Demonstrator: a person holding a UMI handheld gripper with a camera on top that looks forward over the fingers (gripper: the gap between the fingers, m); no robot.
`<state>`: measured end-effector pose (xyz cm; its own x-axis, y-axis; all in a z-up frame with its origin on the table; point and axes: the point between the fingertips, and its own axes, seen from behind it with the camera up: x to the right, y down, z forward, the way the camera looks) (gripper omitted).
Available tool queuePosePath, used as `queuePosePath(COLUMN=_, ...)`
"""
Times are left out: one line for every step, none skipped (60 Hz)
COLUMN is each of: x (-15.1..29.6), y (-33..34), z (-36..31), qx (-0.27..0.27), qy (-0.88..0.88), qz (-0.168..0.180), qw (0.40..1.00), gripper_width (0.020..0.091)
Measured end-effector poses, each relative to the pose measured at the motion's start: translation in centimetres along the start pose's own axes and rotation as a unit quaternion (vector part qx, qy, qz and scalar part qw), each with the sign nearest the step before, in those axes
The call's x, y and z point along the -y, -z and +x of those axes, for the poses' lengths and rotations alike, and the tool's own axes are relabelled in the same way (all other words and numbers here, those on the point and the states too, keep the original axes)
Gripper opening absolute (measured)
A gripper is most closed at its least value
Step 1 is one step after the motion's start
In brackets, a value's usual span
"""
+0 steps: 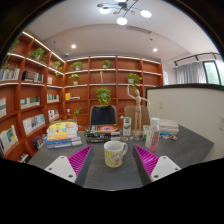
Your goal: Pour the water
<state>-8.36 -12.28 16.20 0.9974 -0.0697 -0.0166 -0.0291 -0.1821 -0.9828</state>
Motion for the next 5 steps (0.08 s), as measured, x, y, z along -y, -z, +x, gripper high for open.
queuePosePath(x=0.0, y=0.1, z=-0.4, qx=0.003, qy=0.001, qz=0.000, qw=1.000, gripper_width=0.0832)
queuePosePath(x=0.1, y=0.2, z=-0.8, qx=0.006, qy=0.002, qz=0.001, qw=1.000, gripper_width=0.0831)
queuePosePath(x=0.1, y=0.2, z=-1.1, qx=0.009, qy=0.002, qz=0.002, qw=1.000, gripper_width=0.0831)
queuePosePath(x=0.2, y=0.3, z=-1.5, qx=0.012, qy=0.003, qz=0.005, qw=1.000, gripper_width=0.0833)
queuePosePath(x=0.3, y=0.3, z=-1.8, qx=0.014, qy=0.003, qz=0.008, qw=1.000, gripper_width=0.0831)
